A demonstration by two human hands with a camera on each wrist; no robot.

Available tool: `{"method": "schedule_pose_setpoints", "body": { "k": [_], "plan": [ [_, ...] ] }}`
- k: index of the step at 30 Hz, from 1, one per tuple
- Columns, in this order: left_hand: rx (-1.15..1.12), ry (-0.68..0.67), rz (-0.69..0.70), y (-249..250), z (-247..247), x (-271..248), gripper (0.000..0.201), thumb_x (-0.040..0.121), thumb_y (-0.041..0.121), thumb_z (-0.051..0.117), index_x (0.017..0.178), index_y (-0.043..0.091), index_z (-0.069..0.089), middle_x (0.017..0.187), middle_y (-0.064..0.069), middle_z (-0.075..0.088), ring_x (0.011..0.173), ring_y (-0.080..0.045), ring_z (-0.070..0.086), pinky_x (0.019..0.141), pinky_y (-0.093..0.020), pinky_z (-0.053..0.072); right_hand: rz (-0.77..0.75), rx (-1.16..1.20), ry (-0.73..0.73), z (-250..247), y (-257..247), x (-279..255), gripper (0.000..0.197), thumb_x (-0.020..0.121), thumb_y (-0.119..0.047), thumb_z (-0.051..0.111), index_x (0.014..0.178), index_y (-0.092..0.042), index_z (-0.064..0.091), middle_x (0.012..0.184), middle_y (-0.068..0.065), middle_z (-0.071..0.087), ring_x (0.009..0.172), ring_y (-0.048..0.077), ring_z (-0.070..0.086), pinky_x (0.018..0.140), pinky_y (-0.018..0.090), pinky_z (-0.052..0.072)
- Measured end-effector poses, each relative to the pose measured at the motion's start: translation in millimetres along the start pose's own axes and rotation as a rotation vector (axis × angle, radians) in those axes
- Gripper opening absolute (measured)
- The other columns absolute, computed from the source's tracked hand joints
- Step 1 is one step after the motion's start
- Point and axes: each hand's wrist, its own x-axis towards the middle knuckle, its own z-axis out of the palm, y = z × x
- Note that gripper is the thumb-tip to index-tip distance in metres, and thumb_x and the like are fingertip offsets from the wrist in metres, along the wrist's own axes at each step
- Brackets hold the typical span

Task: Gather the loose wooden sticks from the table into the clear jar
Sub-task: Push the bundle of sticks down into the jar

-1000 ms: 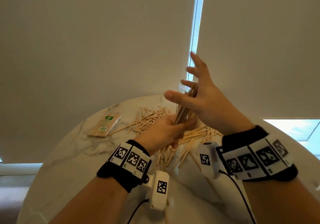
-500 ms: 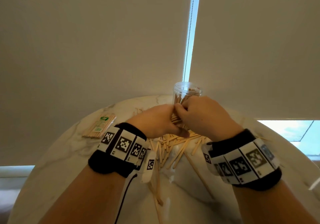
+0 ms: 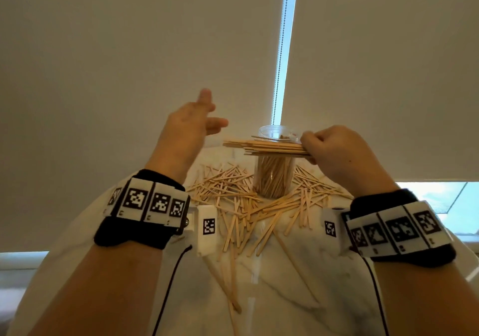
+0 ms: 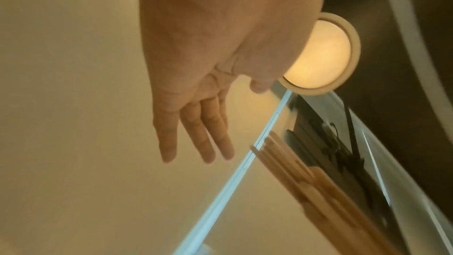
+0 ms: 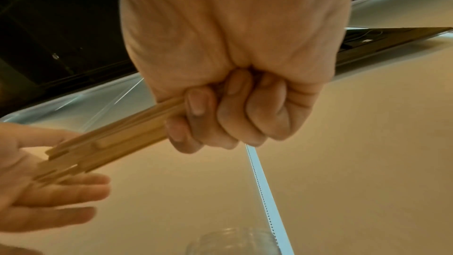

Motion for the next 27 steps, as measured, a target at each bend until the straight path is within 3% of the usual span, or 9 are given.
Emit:
{"method": "schedule_pose_setpoints", "body": {
  "k": [3, 6, 11, 13, 15, 20, 22, 24, 27],
  "plan": [
    [-0.389, -0.17, -0.175, 11.9, 20.6, -15.3, 0.062, 0.1, 0.063, 0.028, 0.123, 0.016, 0.062, 0.103, -0.008, 0.076, 0.102, -0.028, 0.071, 0.097, -0.053, 0.05, -0.025, 0.067, 0.02, 2.1, -15.8, -3.6, 0.057, 0.1, -0.04, 0.039, 0.063, -0.005, 0.065, 0.052, 0.006, 0.049, 0.048, 0.018, 0.042, 0.053, 0.033, 0.037],
    [-0.451, -0.246, -0.129, 19.9, 43.8, -29.4, 0.059, 0.106, 0.049, 0.027, 0.118, 0.008, 0.067, 0.103, -0.017, 0.075, 0.098, -0.032, 0.073, 0.089, -0.048, 0.057, -0.059, 0.038, 0.045, 8.1, -33.1, -8.0, 0.056, 0.104, -0.042, 0.035, 0.068, -0.016, 0.069, 0.057, 0.001, 0.06, 0.051, 0.013, 0.052, 0.05, 0.026, 0.033],
    [-0.286, -0.169, -0.09, 10.1, 50.3, -23.9, 0.046, 0.104, 0.046, 0.041, 0.1, 0.01, 0.07, 0.098, -0.015, 0.074, 0.088, -0.028, 0.074, 0.071, -0.04, 0.062, -0.037, 0.018, 0.017, 4.4, -36.0, -10.2, 0.059, 0.104, -0.043, 0.034, 0.063, -0.015, 0.067, 0.056, 0.003, 0.058, 0.052, 0.015, 0.054, 0.05, 0.025, 0.034],
    [-0.059, -0.068, 0.051, 4.2, 49.5, -20.9, 0.041, 0.099, 0.051, 0.05, 0.09, 0.014, 0.065, 0.086, -0.009, 0.073, 0.067, -0.018, 0.073, 0.054, -0.027, 0.056, -0.026, 0.02, 0.027, 6.0, -32.1, -9.4, 0.058, 0.103, -0.038, 0.037, 0.065, -0.007, 0.068, 0.062, 0.013, 0.061, 0.056, 0.024, 0.056, 0.052, 0.032, 0.041],
    [0.111, 0.004, 0.199, 0.6, 50.7, -20.1, 0.044, 0.092, 0.057, 0.058, 0.084, 0.014, 0.062, 0.07, 0.0, 0.066, 0.048, -0.007, 0.059, 0.045, -0.018, 0.045, 0.016, 0.053, 0.062, 9.4, -28.6, -8.4, 0.051, 0.1, -0.037, 0.042, 0.072, -0.002, 0.068, 0.069, 0.016, 0.065, 0.064, 0.03, 0.062, 0.06, 0.038, 0.05],
    [0.15, -0.042, 0.224, -11.7, 61.5, -20.1, 0.044, 0.09, 0.055, 0.062, 0.065, 0.018, 0.061, 0.048, 0.01, 0.049, 0.045, -0.007, 0.045, 0.054, -0.027, 0.039, 0.007, -0.022, 0.012, 7.5, -34.2, -10.7, 0.063, 0.101, -0.057, 0.034, 0.07, -0.016, 0.07, 0.061, 0.001, 0.065, 0.058, 0.015, 0.062, 0.059, 0.029, 0.046],
    [0.082, -0.028, 0.197, -14.0, 60.1, -17.1, 0.035, 0.091, 0.045, 0.066, 0.069, 0.018, 0.062, 0.049, 0.008, 0.052, 0.044, -0.007, 0.046, 0.052, -0.027, 0.038, -0.034, -0.055, -0.033, 9.5, -38.0, -12.9, 0.067, 0.101, -0.063, 0.028, 0.069, -0.02, 0.069, 0.06, 0.0, 0.064, 0.058, 0.014, 0.06, 0.058, 0.03, 0.046],
    [-0.062, -0.013, 0.144, -10.9, 56.8, -16.5, 0.026, 0.088, 0.039, 0.072, 0.094, 0.016, 0.062, 0.064, 0.0, 0.061, 0.049, -0.01, 0.051, 0.051, -0.027, 0.042, -0.037, -0.102, 0.029, 16.8, -41.8, -13.8, 0.067, 0.102, -0.062, 0.025, 0.069, -0.02, 0.066, 0.059, -0.002, 0.059, 0.056, 0.013, 0.057, 0.054, 0.028, 0.041],
    [-0.149, -0.007, 0.053, -4.4, 52.4, -15.3, 0.05, 0.085, 0.045, 0.074, 0.121, 0.021, 0.048, 0.085, -0.003, 0.069, 0.052, -0.01, 0.057, 0.051, -0.025, 0.048, 0.033, -0.193, 0.164, 23.0, -47.4, -14.1, 0.056, 0.102, -0.05, 0.031, 0.069, -0.018, 0.063, 0.059, -0.002, 0.051, 0.052, 0.011, 0.049, 0.048, 0.024, 0.029]
  ]
}}
